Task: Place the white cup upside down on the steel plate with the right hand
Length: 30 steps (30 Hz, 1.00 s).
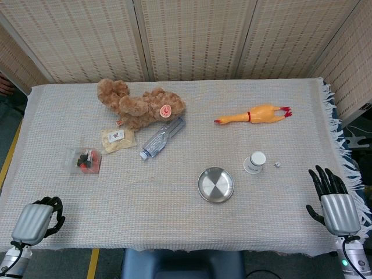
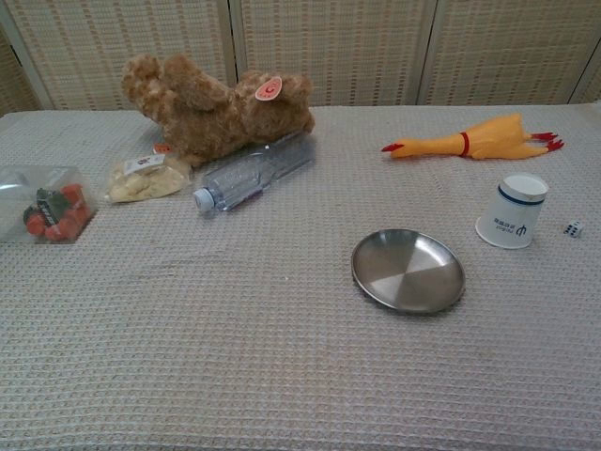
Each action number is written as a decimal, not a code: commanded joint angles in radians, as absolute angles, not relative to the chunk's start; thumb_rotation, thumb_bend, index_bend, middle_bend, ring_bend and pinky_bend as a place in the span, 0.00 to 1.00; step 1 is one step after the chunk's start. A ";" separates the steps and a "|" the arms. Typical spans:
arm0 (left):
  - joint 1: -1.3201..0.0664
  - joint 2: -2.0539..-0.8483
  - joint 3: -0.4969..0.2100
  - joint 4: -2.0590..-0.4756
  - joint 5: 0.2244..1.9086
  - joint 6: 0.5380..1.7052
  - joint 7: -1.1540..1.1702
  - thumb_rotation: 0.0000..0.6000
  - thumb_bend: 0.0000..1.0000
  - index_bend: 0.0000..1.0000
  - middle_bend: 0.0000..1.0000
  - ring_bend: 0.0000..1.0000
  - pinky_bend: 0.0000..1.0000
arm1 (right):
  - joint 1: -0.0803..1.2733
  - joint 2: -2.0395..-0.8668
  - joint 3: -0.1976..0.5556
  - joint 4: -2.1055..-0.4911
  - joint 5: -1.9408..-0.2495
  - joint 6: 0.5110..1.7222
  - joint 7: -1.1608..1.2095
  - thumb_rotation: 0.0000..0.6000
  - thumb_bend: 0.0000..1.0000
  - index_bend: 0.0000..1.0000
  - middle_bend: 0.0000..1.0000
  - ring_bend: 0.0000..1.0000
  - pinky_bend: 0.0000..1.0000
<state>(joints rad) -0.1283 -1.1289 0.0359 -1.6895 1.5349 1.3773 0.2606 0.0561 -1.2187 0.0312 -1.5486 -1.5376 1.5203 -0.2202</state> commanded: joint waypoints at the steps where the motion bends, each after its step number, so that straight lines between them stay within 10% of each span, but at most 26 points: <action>1: -0.128 -1.129 0.035 -1.690 1.533 1.379 0.258 1.00 0.37 0.27 0.39 0.37 0.56 | 0.057 -1.218 0.030 -1.548 -1.537 1.515 -0.221 1.00 0.10 0.00 0.00 0.00 0.15; 14: -0.139 -1.138 0.037 -1.673 1.531 1.357 0.257 1.00 0.37 0.27 0.39 0.37 0.56 | 0.072 -1.238 0.051 -1.508 -1.554 1.527 -0.194 1.00 0.11 0.03 0.11 0.02 0.16; 20: -0.136 -1.135 0.039 -1.679 1.532 1.363 0.261 1.00 0.37 0.27 0.39 0.37 0.56 | 0.096 -1.276 0.107 -1.462 -1.517 1.529 -0.116 1.00 0.11 0.26 0.44 0.34 0.46; 30: -0.129 -1.131 0.036 -1.696 1.504 1.365 0.286 1.00 0.37 0.27 0.39 0.37 0.56 | 0.214 -1.304 0.152 -1.317 -1.486 1.375 0.011 1.00 0.11 0.33 0.67 0.65 0.71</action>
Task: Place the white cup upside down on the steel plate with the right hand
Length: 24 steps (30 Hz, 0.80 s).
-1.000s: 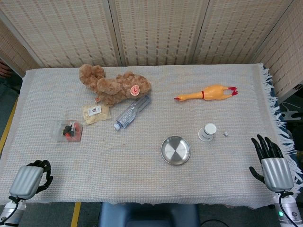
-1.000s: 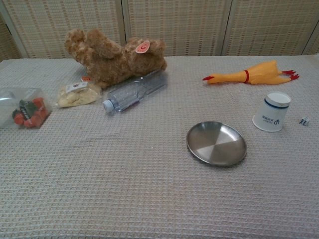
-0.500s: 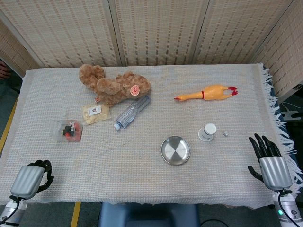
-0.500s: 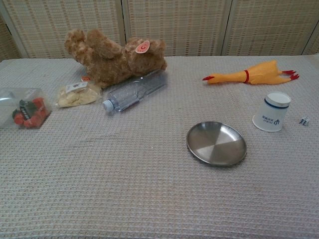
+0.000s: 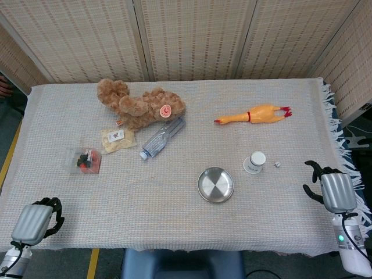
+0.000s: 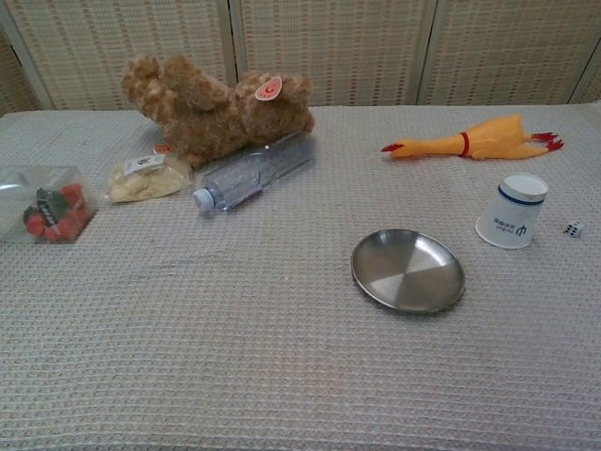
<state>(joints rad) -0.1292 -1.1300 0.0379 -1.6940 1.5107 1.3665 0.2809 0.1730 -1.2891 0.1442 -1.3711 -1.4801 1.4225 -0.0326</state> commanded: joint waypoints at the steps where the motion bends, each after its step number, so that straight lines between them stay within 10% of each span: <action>1: -0.129 -1.132 0.036 -1.696 1.501 1.363 0.290 1.00 0.37 0.27 0.39 0.37 0.56 | 0.226 -1.305 0.152 -1.304 -1.485 1.356 0.020 1.00 0.11 0.34 0.68 0.67 0.73; 24: -0.138 -1.131 0.041 -1.699 1.493 1.341 0.293 1.00 0.37 0.27 0.39 0.37 0.56 | 0.437 -1.306 0.156 -1.184 -1.324 0.937 0.030 1.00 0.22 0.41 0.77 0.78 0.84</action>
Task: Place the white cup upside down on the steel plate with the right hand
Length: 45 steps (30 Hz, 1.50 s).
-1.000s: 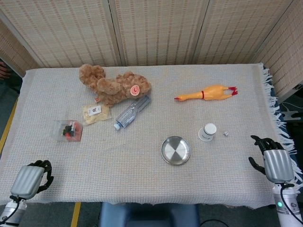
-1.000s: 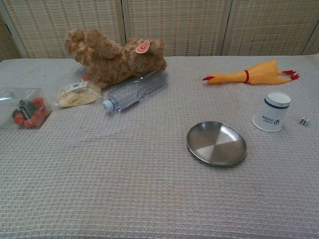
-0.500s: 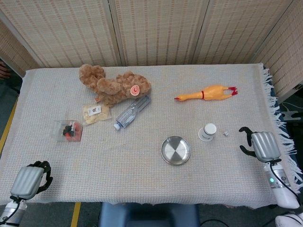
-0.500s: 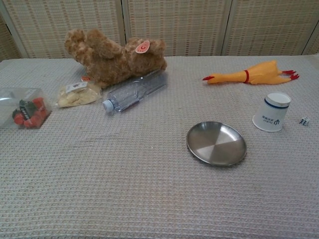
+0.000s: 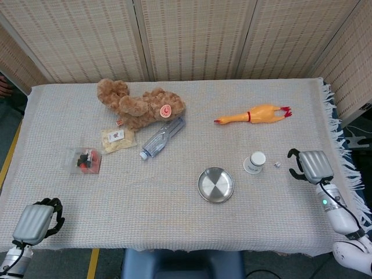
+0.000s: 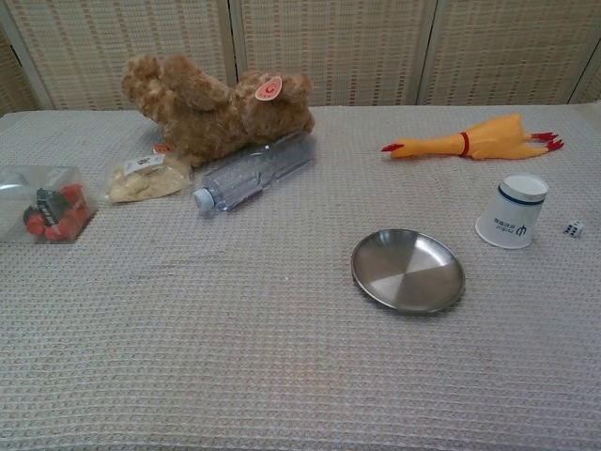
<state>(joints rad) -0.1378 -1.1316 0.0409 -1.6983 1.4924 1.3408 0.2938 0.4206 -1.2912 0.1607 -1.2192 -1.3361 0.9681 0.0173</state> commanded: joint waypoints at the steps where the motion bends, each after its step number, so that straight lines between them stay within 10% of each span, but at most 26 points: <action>1: -0.138 -1.131 0.041 -1.699 1.493 1.341 0.293 1.00 0.37 0.27 0.40 0.37 0.55 | 0.446 -1.315 0.153 -1.162 -1.321 0.919 0.041 1.00 0.22 0.41 0.77 0.78 0.84; 45: -0.137 -1.134 0.044 -1.698 1.500 1.350 0.305 1.00 0.37 0.27 0.41 0.37 0.56 | 0.576 -1.573 0.097 -0.733 -1.371 0.745 0.316 1.00 0.22 0.44 0.79 0.81 0.87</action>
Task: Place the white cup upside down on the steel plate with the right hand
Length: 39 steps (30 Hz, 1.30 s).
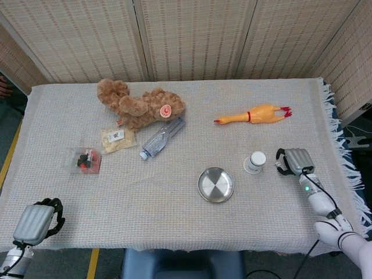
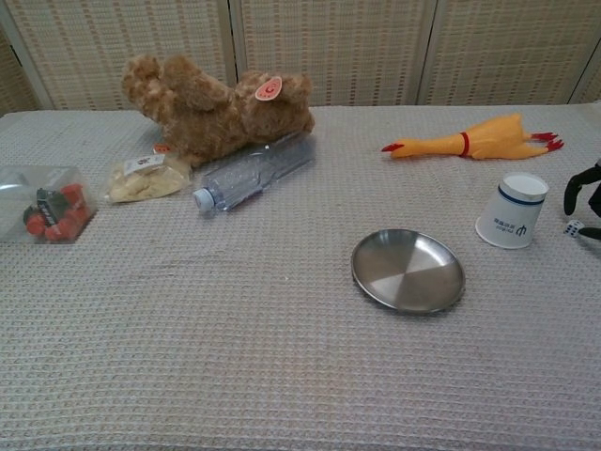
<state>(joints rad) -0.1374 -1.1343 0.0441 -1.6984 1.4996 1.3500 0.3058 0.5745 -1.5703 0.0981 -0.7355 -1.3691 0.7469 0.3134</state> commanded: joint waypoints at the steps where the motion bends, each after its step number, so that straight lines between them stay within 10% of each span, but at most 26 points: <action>1: -0.137 -1.134 0.045 -1.698 1.502 1.351 0.305 1.00 0.37 0.27 0.40 0.37 0.56 | 0.578 -1.575 0.095 -0.730 -1.372 0.744 0.320 1.00 0.22 0.44 0.79 0.81 0.87; 39: -0.138 -1.136 0.045 -1.697 1.497 1.347 0.310 1.00 0.37 0.27 0.40 0.37 0.56 | 0.576 -1.566 0.084 -0.727 -1.370 0.740 0.304 1.00 0.28 0.47 0.79 0.82 0.88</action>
